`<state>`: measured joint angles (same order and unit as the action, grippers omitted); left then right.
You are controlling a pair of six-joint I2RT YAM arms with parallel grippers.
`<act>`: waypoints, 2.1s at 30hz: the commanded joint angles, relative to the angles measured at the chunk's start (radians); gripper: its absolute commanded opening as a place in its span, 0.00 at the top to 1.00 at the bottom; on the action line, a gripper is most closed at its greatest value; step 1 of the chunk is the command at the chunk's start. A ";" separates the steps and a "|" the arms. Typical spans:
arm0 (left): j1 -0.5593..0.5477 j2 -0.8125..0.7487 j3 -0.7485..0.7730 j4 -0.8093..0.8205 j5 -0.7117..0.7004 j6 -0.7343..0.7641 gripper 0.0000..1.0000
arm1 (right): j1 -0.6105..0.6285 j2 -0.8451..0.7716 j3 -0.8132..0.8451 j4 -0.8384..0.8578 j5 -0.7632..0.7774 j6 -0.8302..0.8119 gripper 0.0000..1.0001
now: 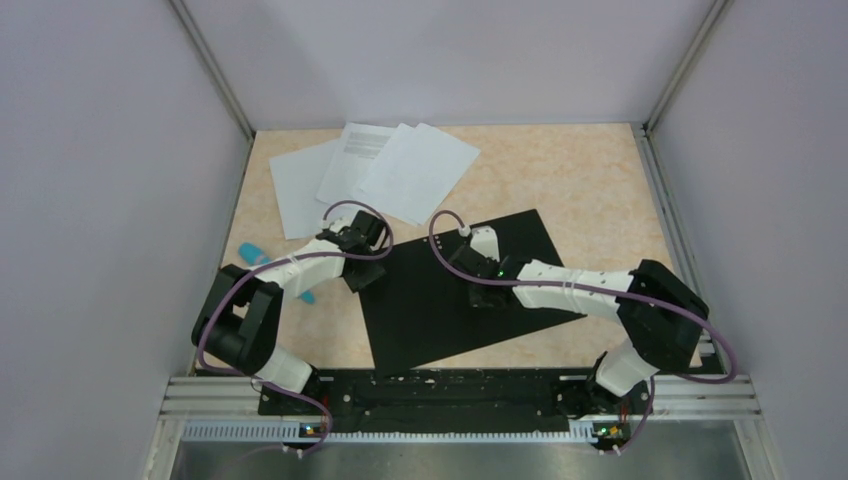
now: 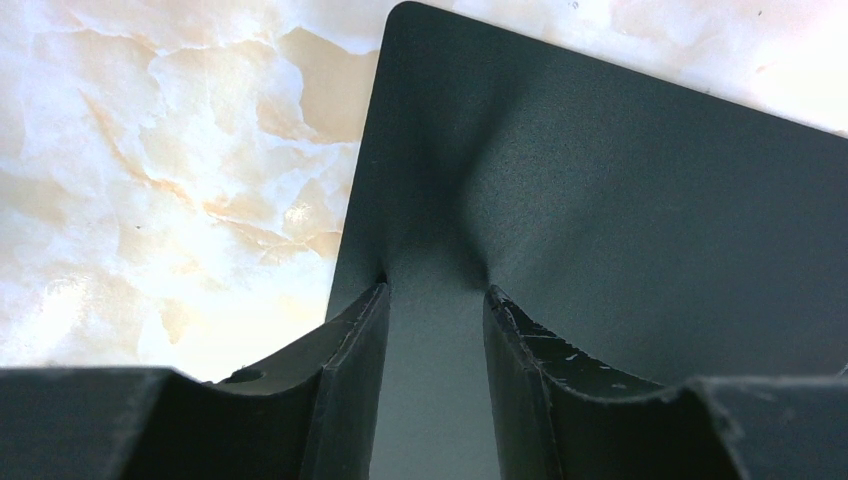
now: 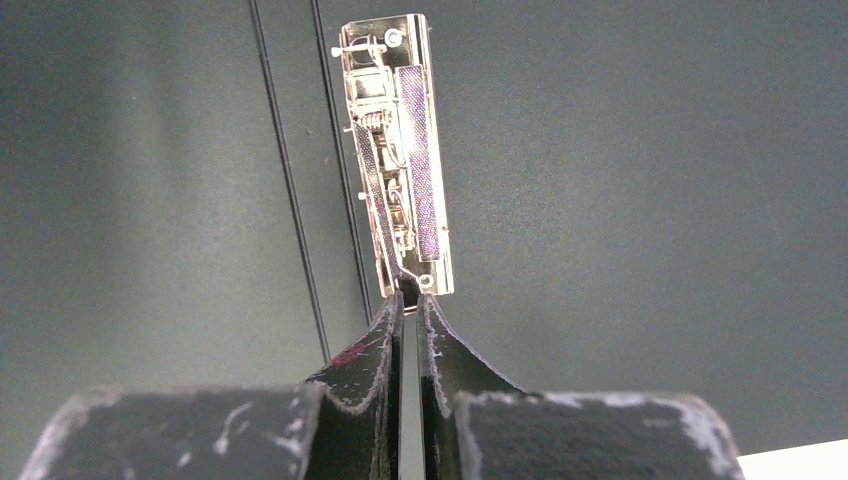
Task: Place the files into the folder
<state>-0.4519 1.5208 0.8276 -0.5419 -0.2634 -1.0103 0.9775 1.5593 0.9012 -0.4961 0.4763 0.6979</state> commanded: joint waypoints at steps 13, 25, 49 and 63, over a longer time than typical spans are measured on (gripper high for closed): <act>-0.002 0.182 0.216 0.089 0.306 0.379 0.54 | -0.150 -0.202 0.078 0.014 -0.118 -0.126 0.52; 0.004 0.112 0.393 0.005 0.180 0.348 0.38 | -0.306 -0.160 -0.040 0.301 -0.371 -0.146 0.53; 0.435 0.524 0.887 0.186 0.226 0.616 0.16 | -0.493 0.621 0.760 0.366 -0.438 -0.112 0.29; 0.529 0.767 1.137 0.131 0.217 0.625 0.15 | -0.515 0.813 0.993 0.320 -0.423 -0.127 0.27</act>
<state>0.0280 2.2620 1.9015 -0.4183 -0.0460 -0.3714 0.4725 2.3428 1.8278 -0.1707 0.0391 0.5781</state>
